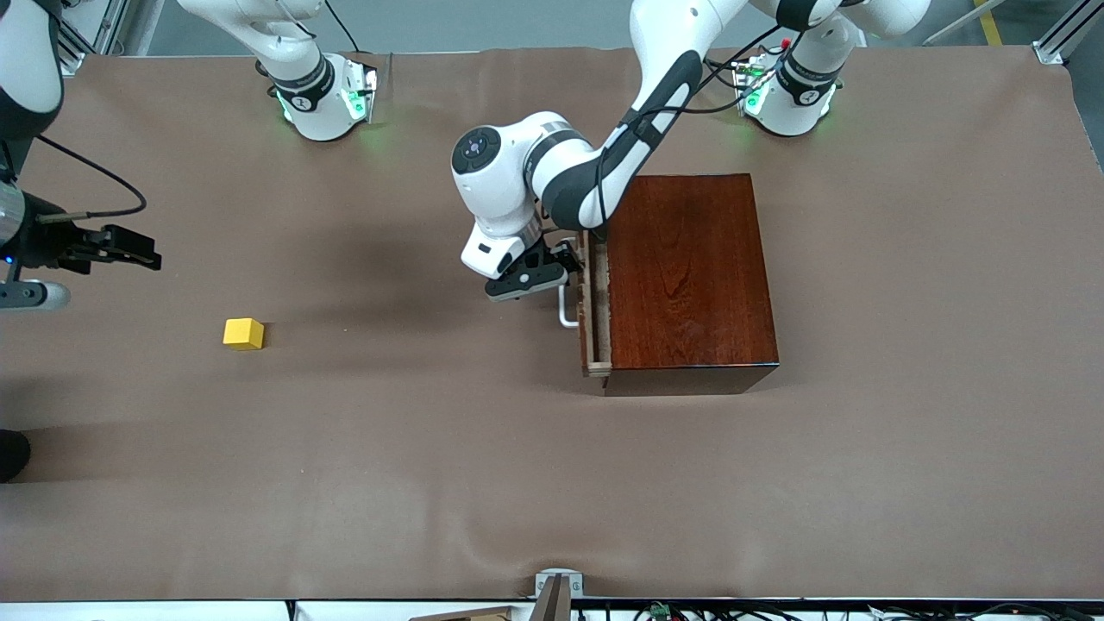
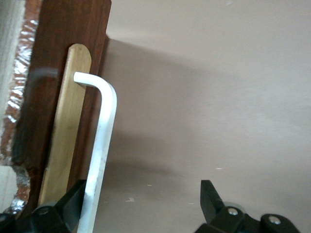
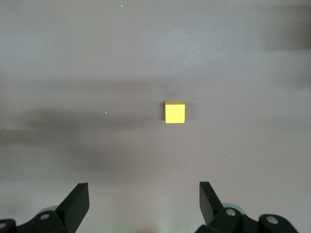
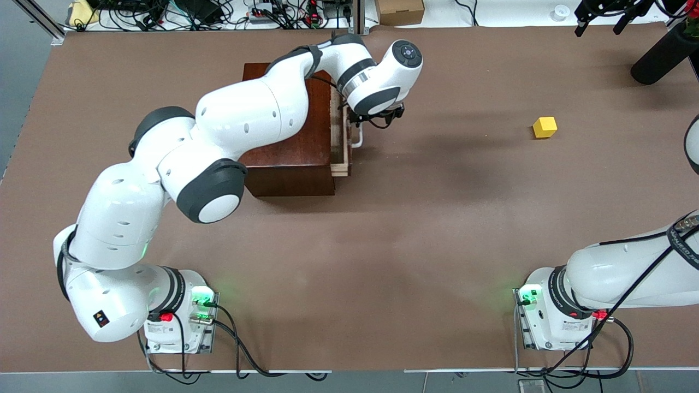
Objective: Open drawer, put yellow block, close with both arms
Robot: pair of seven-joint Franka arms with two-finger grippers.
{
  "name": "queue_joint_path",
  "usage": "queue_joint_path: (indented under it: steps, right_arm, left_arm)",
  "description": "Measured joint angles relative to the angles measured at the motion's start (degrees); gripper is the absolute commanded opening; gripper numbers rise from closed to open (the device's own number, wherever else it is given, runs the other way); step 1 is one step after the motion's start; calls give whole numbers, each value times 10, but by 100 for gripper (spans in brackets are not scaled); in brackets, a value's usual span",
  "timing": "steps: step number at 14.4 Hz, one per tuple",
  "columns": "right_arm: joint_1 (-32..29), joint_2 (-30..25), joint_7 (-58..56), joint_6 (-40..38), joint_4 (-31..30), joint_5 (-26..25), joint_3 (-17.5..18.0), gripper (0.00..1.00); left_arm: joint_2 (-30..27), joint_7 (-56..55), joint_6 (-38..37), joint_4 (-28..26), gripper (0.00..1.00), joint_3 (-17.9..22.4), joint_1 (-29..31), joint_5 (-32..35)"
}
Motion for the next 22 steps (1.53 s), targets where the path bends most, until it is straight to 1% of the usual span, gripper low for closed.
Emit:
queue_joint_path:
  steps: [2, 8, 15, 22]
  right_arm:
    - [-1, 12, 0, 5, -1, 0, 0, 100]
    - [-7, 45, 0, 25, -2, 0, -1, 100]
    - [-14, 77, 0, 41, -3, 0, -2, 100]
    - [-22, 96, 0, 63, -5, 0, -3, 100]
  left_arm:
    - [3, -19, 28, 0, 100, 0, -8, 0]
    - [3, -43, 59, 1, 100, 2, -16, 2]
    - [3, -48, 72, 3, 100, 1, -19, 2]
    - [2, -53, 65, 10, 100, 0, -19, 2]
